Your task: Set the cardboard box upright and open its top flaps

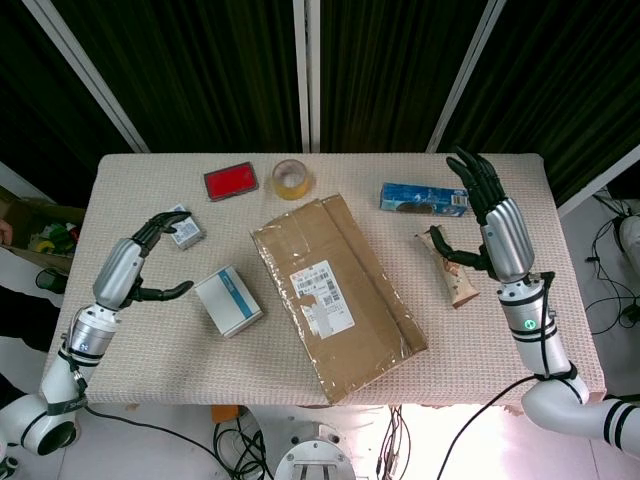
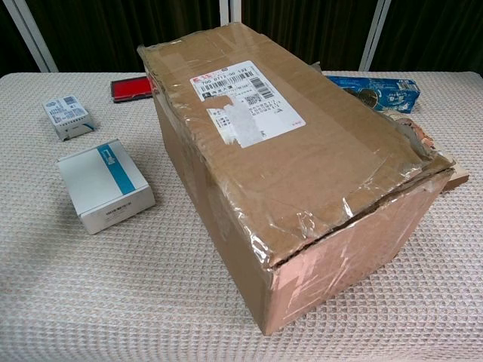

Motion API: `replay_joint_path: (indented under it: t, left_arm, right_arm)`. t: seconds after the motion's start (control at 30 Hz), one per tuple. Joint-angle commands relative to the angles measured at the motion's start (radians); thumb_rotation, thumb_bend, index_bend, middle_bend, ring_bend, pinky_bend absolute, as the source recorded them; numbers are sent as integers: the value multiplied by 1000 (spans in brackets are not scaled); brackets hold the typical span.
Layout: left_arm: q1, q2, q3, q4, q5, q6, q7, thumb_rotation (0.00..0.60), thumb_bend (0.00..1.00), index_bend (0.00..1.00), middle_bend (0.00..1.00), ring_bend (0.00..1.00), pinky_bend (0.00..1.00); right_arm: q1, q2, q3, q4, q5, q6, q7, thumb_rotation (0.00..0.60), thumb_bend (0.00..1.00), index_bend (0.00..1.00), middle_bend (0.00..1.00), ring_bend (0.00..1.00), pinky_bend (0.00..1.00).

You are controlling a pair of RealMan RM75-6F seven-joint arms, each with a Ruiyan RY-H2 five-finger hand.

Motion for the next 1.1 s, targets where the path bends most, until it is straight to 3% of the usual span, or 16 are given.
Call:
replay_joint_path:
  t: [0.03, 0.47, 0.57, 0.87, 1.1]
  left_arm:
    - [-7, -1, 0, -5, 0, -1, 12, 253, 155, 132, 156, 135, 283]
    - [-47, 11, 7, -30, 13, -32, 76, 252, 163, 132, 155, 136, 284]
    - [-78, 28, -2, -55, 28, -60, 139, 251, 176, 132, 156, 136, 283]
    - [-251, 52, -73, -215, 56, -255, 597, 250, 235, 190, 208, 136, 282]
    - [-416, -48, -123, -226, -27, -450, 905, 263, 208, 215, 239, 137, 281]
  right_arm:
    - [2, -4, -8, 13, 1, 5, 10, 600, 365, 0, 0, 0, 0]
    - [-18, 38, -26, -13, 1, 38, 36, 600, 374, 0, 0, 0, 0]
    - [-26, 56, -33, -49, 19, 25, 79, 600, 382, 0, 0, 0, 0]
    - [-59, 109, -47, -131, 34, 33, 139, 600, 384, 0, 0, 0, 0]
    - [-84, 150, -56, -169, 1, 64, 166, 600, 402, 0, 0, 0, 0]
